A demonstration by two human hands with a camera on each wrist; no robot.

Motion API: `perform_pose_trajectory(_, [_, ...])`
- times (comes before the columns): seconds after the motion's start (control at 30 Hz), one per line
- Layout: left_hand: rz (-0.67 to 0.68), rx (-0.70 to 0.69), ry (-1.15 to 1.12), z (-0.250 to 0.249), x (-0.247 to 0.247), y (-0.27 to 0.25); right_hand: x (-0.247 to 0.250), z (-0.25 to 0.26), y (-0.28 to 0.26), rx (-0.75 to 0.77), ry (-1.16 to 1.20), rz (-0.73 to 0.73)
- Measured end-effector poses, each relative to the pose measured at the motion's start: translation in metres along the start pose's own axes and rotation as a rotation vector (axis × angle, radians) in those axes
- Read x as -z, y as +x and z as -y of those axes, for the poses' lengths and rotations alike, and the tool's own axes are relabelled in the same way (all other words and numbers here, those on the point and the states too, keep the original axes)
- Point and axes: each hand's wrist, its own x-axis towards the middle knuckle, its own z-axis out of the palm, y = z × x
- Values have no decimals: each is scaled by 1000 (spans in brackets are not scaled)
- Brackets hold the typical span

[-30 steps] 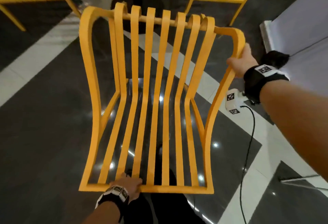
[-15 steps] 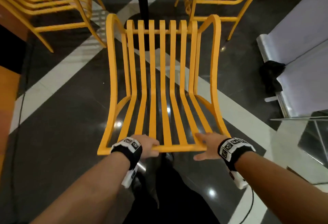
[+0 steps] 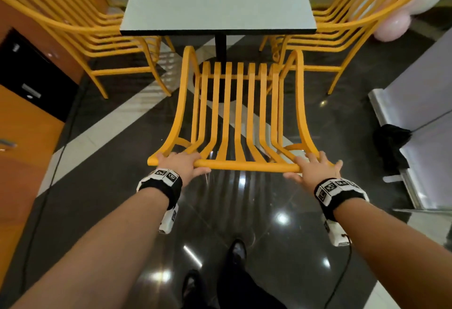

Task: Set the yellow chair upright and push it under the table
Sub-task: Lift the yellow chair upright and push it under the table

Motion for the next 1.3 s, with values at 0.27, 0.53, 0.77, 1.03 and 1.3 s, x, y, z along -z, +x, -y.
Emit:
perform_pose_trajectory(0.27, [2, 22, -43, 8, 29, 21, 46, -6, 36, 49, -7, -4])
perform_pose_trajectory(0.53, [-8, 52, -30, 47, 86, 69, 111, 33, 90, 84, 5, 2])
perform_pose_trajectory(0.77, [-86, -148, 39, 92, 96, 90, 132, 42, 112, 95, 8, 50])
perform_pose_trajectory(1.03, [-49, -233, 134, 114, 121, 128, 163, 57, 133, 76, 17, 97])
perform_pose_trajectory(1.3, [-4, -73, 54, 128, 169, 175, 200, 73, 197, 102, 39, 75])
